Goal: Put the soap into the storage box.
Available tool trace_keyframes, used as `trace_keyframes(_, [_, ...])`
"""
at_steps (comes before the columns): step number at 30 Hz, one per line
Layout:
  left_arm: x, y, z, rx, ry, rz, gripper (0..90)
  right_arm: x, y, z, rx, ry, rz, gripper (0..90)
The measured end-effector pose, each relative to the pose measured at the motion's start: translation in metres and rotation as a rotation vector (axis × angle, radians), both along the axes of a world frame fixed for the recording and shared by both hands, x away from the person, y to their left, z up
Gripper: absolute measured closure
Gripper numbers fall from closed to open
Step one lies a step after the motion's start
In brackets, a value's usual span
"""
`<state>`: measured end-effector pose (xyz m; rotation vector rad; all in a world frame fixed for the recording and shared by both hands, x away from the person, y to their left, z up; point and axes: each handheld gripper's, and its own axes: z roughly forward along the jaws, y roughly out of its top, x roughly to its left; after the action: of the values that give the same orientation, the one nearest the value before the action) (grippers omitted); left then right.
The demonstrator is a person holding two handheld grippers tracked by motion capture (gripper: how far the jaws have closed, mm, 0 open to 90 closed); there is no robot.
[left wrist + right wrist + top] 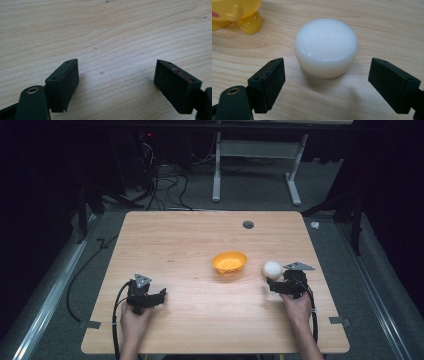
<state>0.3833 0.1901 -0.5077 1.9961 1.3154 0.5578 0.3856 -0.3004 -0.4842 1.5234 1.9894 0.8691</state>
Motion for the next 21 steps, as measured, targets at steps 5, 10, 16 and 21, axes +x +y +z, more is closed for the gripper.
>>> trace_keyframes(5, [0.0,0.0,0.0,0.0,0.0,0.0,20.5,0.005,0.002,0.005,0.006,-0.008,0.006,14.3])
trace_keyframes(10, [0.0,0.0,0.0,0.0,0.0,-0.001,20.5,0.012,0.006,0.008,0.004,-0.014,0.018,14.2])
trace_keyframes(16, [0.0,0.0,0.0,0.0,0.0,0.0,20.5,0.022,0.009,0.007,-0.006,0.008,0.025,14.1])
trace_keyframes(21, [0.0,0.0,0.0,0.0,0.0,0.0,20.5,0.028,0.012,0.005,-0.014,0.007,0.016,14.5])
